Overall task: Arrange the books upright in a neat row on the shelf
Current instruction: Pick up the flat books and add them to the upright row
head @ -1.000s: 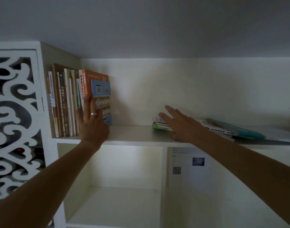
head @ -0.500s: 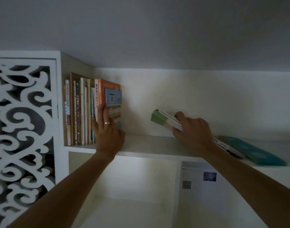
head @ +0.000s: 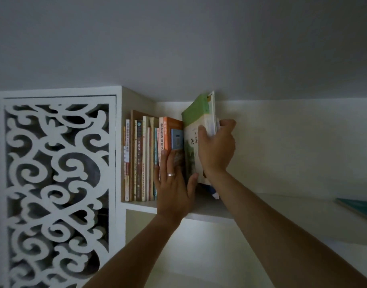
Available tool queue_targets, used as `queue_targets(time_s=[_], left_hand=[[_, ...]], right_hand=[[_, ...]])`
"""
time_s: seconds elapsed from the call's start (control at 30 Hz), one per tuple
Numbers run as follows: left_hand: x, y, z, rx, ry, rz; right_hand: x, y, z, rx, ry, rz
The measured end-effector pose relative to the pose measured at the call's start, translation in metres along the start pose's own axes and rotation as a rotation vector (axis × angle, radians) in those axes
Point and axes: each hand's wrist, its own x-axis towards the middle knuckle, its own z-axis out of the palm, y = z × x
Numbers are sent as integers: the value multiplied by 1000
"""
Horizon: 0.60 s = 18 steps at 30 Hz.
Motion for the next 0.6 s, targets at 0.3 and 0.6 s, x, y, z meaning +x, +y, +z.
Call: queue_targets(time_s=[0.3,0.6], left_hand=[[1,-2,2,9,-12,31],[3,2,-2,-141,52,-6]], right_hand=[[-33,22,-4,-51,-648,21],[-45,49,-81,-166,-1058,236]])
